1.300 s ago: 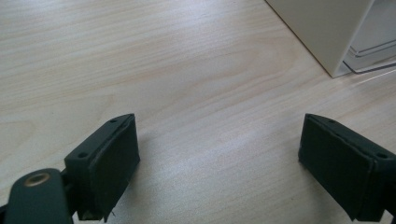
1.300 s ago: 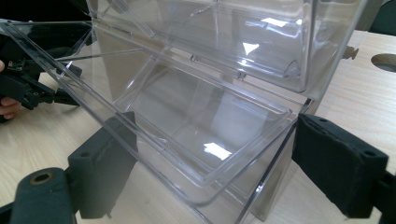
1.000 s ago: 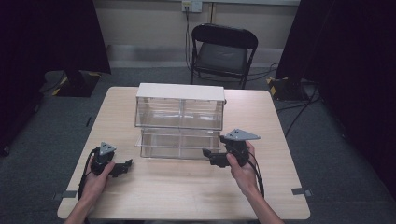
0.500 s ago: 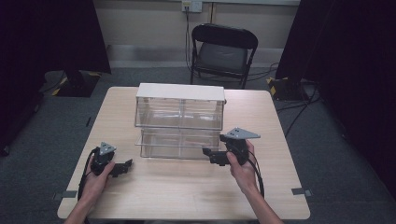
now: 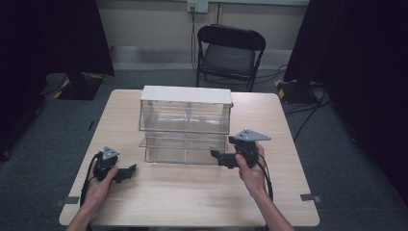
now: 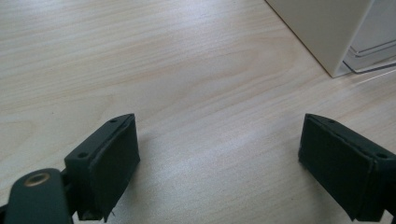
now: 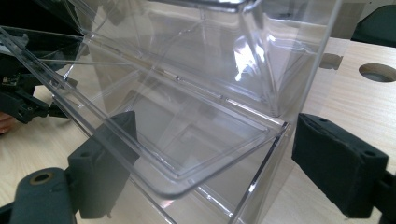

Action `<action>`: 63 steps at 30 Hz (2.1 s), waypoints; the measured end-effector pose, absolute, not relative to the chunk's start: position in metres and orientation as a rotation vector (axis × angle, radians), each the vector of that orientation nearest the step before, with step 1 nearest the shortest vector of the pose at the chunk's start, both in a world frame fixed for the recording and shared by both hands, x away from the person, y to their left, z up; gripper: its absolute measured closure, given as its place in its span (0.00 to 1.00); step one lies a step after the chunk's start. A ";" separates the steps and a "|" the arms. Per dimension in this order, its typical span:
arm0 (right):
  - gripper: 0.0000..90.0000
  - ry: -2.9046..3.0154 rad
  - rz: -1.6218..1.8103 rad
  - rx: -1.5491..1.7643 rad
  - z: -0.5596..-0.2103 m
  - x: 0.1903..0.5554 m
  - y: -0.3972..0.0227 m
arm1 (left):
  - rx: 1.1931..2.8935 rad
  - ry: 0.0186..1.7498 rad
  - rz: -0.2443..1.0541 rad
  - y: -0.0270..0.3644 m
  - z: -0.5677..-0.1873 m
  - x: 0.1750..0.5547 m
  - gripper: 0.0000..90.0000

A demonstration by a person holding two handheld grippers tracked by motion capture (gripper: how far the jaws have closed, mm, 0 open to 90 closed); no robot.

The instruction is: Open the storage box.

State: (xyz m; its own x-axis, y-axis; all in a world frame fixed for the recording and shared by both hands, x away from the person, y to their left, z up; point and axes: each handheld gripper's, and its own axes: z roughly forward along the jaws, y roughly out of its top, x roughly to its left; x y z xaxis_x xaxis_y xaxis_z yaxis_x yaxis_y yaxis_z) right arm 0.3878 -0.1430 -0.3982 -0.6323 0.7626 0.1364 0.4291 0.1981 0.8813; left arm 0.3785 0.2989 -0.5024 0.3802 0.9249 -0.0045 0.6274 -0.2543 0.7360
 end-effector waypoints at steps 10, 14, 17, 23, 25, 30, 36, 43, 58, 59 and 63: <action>0.15 2.128 1.418 1.118 -0.391 0.391 -0.146 | 1.983 1.332 0.579 0.299 -0.502 0.379 0.13; 0.15 2.130 1.412 1.111 -0.388 0.391 -0.146 | 1.983 1.332 0.579 0.299 -0.502 0.379 0.13; 0.15 2.133 1.420 1.109 -0.387 0.393 -0.146 | 1.983 1.332 0.579 0.299 -0.502 0.379 0.13; 0.15 2.105 1.485 1.111 -0.379 0.395 -0.146 | 1.983 1.332 0.579 0.299 -0.502 0.379 0.13; 0.15 2.106 1.483 1.108 -0.376 0.396 -0.145 | 1.984 1.332 0.579 0.299 -0.502 0.379 0.13; 0.15 2.116 1.494 1.118 -0.376 0.398 -0.144 | 1.984 1.332 0.579 0.299 -0.502 0.379 0.13; 0.15 2.116 1.483 1.111 -0.375 0.398 -0.143 | 1.983 1.332 0.579 0.299 -0.502 0.379 0.13; 0.15 2.114 1.488 1.106 -0.376 0.398 -0.143 | 1.983 1.332 0.579 0.299 -0.502 0.379 0.13; 0.15 2.114 1.499 1.105 -0.377 0.398 -0.143 | 1.983 1.332 0.579 0.299 -0.502 0.379 0.13; 0.15 2.113 1.499 1.105 -0.377 0.398 -0.143 | 1.983 1.332 0.579 0.299 -0.502 0.379 0.13; 0.15 2.112 1.502 1.104 -0.377 0.398 -0.144 | 1.983 1.332 0.579 0.299 -0.502 0.379 0.13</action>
